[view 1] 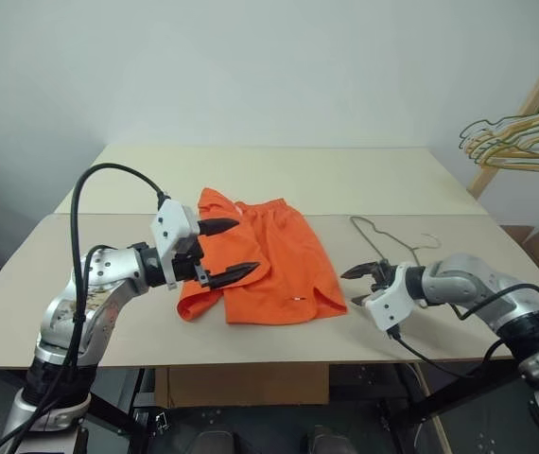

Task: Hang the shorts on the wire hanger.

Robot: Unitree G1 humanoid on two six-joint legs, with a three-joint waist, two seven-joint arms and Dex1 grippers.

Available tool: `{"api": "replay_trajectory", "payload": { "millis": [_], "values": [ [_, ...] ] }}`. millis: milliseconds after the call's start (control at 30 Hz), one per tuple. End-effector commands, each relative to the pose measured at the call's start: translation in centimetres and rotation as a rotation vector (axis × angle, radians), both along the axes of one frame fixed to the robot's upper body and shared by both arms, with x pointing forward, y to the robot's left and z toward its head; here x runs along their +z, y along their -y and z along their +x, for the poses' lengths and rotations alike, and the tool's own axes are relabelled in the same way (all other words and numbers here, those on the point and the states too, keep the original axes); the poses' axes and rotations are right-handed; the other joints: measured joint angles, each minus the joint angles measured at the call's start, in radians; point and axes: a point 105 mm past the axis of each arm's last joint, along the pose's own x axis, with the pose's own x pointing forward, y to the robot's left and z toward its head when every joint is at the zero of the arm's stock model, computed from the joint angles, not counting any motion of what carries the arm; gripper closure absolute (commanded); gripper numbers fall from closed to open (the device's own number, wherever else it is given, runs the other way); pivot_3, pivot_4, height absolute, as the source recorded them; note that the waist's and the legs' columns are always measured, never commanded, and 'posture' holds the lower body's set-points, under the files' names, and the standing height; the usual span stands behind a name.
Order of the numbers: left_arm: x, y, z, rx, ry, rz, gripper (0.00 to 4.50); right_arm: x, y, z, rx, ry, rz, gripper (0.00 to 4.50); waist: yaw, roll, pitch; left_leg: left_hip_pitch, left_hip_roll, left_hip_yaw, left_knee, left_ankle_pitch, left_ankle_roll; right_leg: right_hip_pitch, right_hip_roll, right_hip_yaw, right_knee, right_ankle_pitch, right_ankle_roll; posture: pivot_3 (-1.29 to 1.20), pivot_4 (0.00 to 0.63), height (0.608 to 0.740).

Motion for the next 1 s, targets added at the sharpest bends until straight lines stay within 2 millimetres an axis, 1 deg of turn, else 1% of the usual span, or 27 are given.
{"api": "replay_trajectory", "payload": {
  "millis": [33, 133, 267, 367, 467, 500, 533, 700, 800, 900, 933, 967, 1000],
  "values": [
    [1.5, -0.6, -0.2, 0.029, 0.059, -0.003, 0.00, 0.5, -0.6, 1.2, 0.066, 0.120, -0.013, 0.02, 0.000, 0.000, 0.000, 0.000, 0.000, 0.000, 0.000, 0.000, 0.000, 0.000, 0.000, 0.001, 0.000, 0.000, 0.000, 0.22, 0.000, 0.740],
    [1.6, -0.9, -0.3, 0.044, 0.063, 0.000, 0.00, 0.0, -1.3, 1.5, 0.085, 0.133, 0.019, 0.02, 0.005, 0.000, 0.000, -0.001, 0.000, 0.000, -0.001, 0.000, 0.000, -0.001, 0.000, 0.001, 0.000, 0.000, -0.001, 0.24, 0.000, 0.740],
    [1.6, -1.2, -0.5, 0.064, 0.067, -0.002, 0.00, -0.4, -3.8, 1.0, 0.164, 0.128, 0.078, 0.02, 0.006, 0.000, 0.000, 0.000, -0.001, 0.000, -0.001, 0.000, 0.000, 0.000, 0.000, 0.002, -0.001, 0.001, -0.003, 0.26, 0.000, 0.740],
    [1.6, -1.1, -0.6, 0.068, 0.070, -0.004, 0.00, -0.8, -5.4, 0.8, 0.210, 0.114, 0.089, 0.02, 0.008, 0.000, 0.000, 0.001, 0.000, -0.001, -0.001, 0.000, 0.000, 0.001, 0.001, 0.002, 0.000, 0.001, -0.002, 0.27, 0.000, 0.740],
    [1.7, -1.1, -0.6, 0.074, 0.072, -0.006, 0.00, -1.2, -5.9, 0.6, 0.229, 0.098, 0.077, 0.02, 0.010, 0.000, 0.000, 0.004, 0.000, -0.001, -0.002, 0.000, 0.000, 0.002, 0.001, 0.002, 0.001, 0.000, -0.001, 0.27, 0.000, 0.740],
    [1.7, -1.1, -0.6, 0.076, 0.073, -0.007, 0.00, -1.3, -5.9, 0.6, 0.231, 0.093, 0.079, 0.38, 0.011, 0.000, 0.000, 0.004, 0.000, -0.001, -0.002, 0.000, 0.000, 0.003, 0.001, 0.002, 0.001, 0.000, -0.001, 0.27, 0.000, 0.740],
    [1.7, -1.1, -0.6, 0.078, 0.074, -0.008, 0.00, -1.3, -6.0, 0.5, 0.234, 0.083, 0.078, 0.49, 0.013, 0.000, 0.000, 0.005, 0.000, -0.001, -0.002, 0.000, 0.000, 0.003, 0.001, 0.002, 0.001, 0.000, -0.001, 0.27, 0.000, 0.740],
    [1.5, -0.9, -0.9, 0.083, 0.069, -0.011, 0.00, -0.4, -7.3, 0.8, 0.221, 0.071, 0.131, 2.14, 0.015, 0.000, 0.000, 0.005, 0.000, -0.001, -0.003, 0.000, 0.000, 0.003, 0.001, 0.003, 0.001, 0.000, -0.001, 0.27, 0.000, 0.740],
    [1.4, -0.7, -0.9, 0.081, 0.064, -0.014, 0.00, -0.3, -8.4, 0.2, 0.243, 0.047, 0.147, 3.23, 0.023, 0.000, 0.000, 0.005, 0.000, 0.000, -0.005, 0.000, 0.000, 0.002, 0.001, 0.003, 0.001, 0.000, -0.001, 0.27, 0.000, 0.740],
    [1.5, -0.8, -0.8, 0.085, 0.064, -0.013, 0.00, -0.2, -10.1, -0.8, 0.245, -0.004, 0.188, 4.27, 0.032, 0.000, 0.000, 0.005, 0.000, -0.001, -0.007, 0.000, 0.000, 0.002, 0.001, 0.003, 0.000, 0.000, -0.002, 0.27, 0.000, 0.740],
    [1.5, -0.9, -0.7, 0.087, 0.064, -0.012, 0.00, -0.1, -10.7, -1.0, 0.235, -0.023, 0.208, 4.39, 0.033, 0.000, 0.000, 0.005, 0.000, -0.001, -0.007, 0.000, 0.000, 0.002, 0.001, 0.003, 0.000, 0.000, -0.002, 0.27, 0.000, 0.740],
    [1.5, -0.9, -0.7, 0.089, 0.064, -0.011, 0.00, 0.0, -11.1, -1.2, 0.224, -0.038, 0.220, 4.39, 0.035, 0.000, 0.000, 0.005, 0.000, -0.001, -0.008, 0.000, 0.000, 0.002, 0.001, 0.002, 0.000, 0.000, -0.002, 0.27, 0.000, 0.740],
    [1.7, -1.1, -0.5, 0.095, 0.069, -0.009, 0.00, 0.1, -12.1, -1.4, 0.216, -0.055, 0.231, 4.39, 0.037, 0.000, 0.000, 0.004, 0.000, -0.001, -0.008, 0.000, 0.000, 0.001, 0.001, 0.002, 0.000, 0.000, -0.002, 0.27, 0.000, 0.740]
  ]
}}
